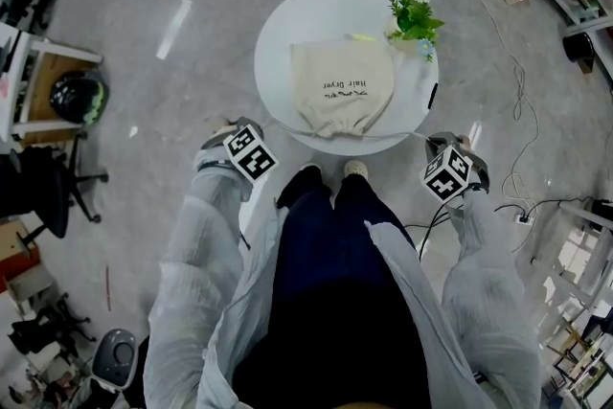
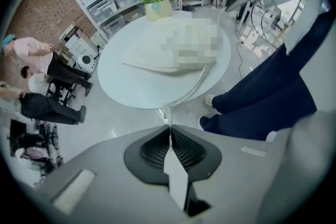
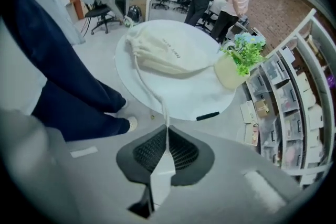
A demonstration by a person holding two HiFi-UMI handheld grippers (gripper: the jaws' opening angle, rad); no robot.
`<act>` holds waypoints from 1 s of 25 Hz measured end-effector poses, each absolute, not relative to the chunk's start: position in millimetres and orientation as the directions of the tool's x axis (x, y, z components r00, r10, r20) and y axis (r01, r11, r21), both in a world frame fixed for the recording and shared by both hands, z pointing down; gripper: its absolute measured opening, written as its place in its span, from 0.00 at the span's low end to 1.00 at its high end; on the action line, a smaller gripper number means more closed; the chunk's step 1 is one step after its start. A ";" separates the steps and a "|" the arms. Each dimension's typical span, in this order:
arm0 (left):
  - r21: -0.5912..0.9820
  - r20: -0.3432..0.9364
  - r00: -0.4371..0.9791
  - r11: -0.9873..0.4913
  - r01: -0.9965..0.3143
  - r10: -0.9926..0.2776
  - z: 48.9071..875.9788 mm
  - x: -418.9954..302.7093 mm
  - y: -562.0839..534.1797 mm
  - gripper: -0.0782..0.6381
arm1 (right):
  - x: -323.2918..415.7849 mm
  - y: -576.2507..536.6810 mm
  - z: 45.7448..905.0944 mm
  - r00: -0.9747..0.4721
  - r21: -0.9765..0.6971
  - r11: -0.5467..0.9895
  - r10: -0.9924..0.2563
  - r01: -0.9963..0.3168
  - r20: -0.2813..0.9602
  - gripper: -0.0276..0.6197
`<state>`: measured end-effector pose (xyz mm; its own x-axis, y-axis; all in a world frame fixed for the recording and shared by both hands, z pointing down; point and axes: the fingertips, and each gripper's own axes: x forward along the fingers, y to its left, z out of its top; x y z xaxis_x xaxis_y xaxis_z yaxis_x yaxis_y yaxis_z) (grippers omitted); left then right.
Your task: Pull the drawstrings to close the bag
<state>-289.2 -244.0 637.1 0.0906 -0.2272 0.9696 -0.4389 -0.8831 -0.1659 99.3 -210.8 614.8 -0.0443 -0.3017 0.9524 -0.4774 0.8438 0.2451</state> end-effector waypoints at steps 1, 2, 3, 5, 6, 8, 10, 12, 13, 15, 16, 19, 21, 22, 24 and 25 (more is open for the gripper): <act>-0.134 0.966 0.136 -0.874 -0.466 -0.221 631.5 -280.1 -245.9 0.15 | 93.0 -214.3 608.8 -0.081 0.230 0.834 -0.310 -0.503 0.947 0.06; -0.107 0.959 0.180 -0.864 -0.492 -0.221 625.3 -271.1 -249.0 0.15 | 87.2 -218.3 602.6 -0.115 0.218 0.824 -0.322 -0.523 0.940 0.06; -0.085 0.949 0.219 -0.854 -0.513 -0.226 618.8 -262.1 -252.7 0.15 | 82.0 -222.5 596.4 -0.145 0.211 0.816 -0.337 -0.539 0.930 0.06; -0.057 0.928 0.283 -0.840 -0.539 -0.244 605.8 -244.9 -260.7 0.15 | 72.2 -231.3 584.0 -0.195 0.206 0.800 -0.372 -0.564 0.908 0.06; -0.051 0.916 0.309 -0.837 -0.545 -0.257 599.2 -236.8 -264.6 0.15 | 67.1 -235.9 577.7 -0.219 0.205 0.791 -0.391 -0.576 0.894 0.06; -0.048 0.886 0.361 -0.833 -0.551 -0.290 585.3 -220.5 -272.3 0.15 | 56.3 -245.2 565.5 -0.266 0.198 0.772 -0.430 -0.604 0.863 0.06; -0.047 0.850 0.411 -0.824 -0.565 -0.330 573.5 -205.9 -281.0 0.15 | 44.4 -254.6 555.4 -0.318 0.177 0.748 -0.467 -0.640 0.825 0.06; -0.028 0.817 0.448 -0.802 -0.596 -0.362 567.0 -195.0 -289.3 0.16 | 31.4 -264.3 546.6 -0.371 0.141 0.721 -0.502 -0.678 0.781 0.06; -0.008 0.802 0.466 -0.787 -0.617 -0.374 565.0 -190.3 -293.0 0.16 | 24.7 -269.2 542.1 -0.397 0.119 0.707 -0.519 -0.697 0.757 0.06; 0.048 0.768 0.502 -0.746 -0.664 -0.398 561.5 -182.0 -300.3 0.16 | 12.3 -277.9 536.0 -0.444 0.057 0.675 -0.544 -0.735 0.712 0.06; 0.080 0.750 0.518 -0.721 -0.688 -0.412 560.3 -178.4 -303.7 0.16 | 6.9 -281.3 535.5 -0.464 0.018 0.658 -0.550 -0.753 0.694 0.06; 0.166 0.708 0.548 -0.649 -0.742 -0.445 561.4 -170.2 -312.0 0.16 | -8.7 -289.5 542.1 -0.507 -0.097 0.609 -0.550 -0.787 0.664 0.06; 0.194 0.700 0.544 -0.610 -0.768 -0.462 564.9 -168.5 -315.2 0.16 | -17.9 -293.8 551.1 -0.514 -0.141 0.585 -0.542 -0.798 0.665 0.06; 0.202 0.699 0.539 -0.593 -0.779 -0.470 566.4 -168.4 -316.1 0.16 | -21.4 -295.3 556.5 -0.513 -0.156 0.574 -0.535 -0.804 0.672 0.06; 0.215 0.700 0.534 -0.574 -0.790 -0.474 568.9 -166.9 -315.9 0.16 | -26.2 -297.7 567.1 -0.509 -0.188 0.551 -0.517 -0.813 0.688 0.07; 0.222 0.702 0.538 -0.574 -0.788 -0.467 570.4 -165.2 -314.8 0.17 | -28.6 -298.3 571.8 -0.512 -0.207 0.541 -0.504 -0.815 0.695 0.07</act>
<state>-165.2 -314.8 570.4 0.5377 -0.4670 0.7020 -0.7881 -0.5742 0.2218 -28.6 -298.3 571.8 -0.5121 -0.5045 0.6951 -0.8148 0.5414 -0.2073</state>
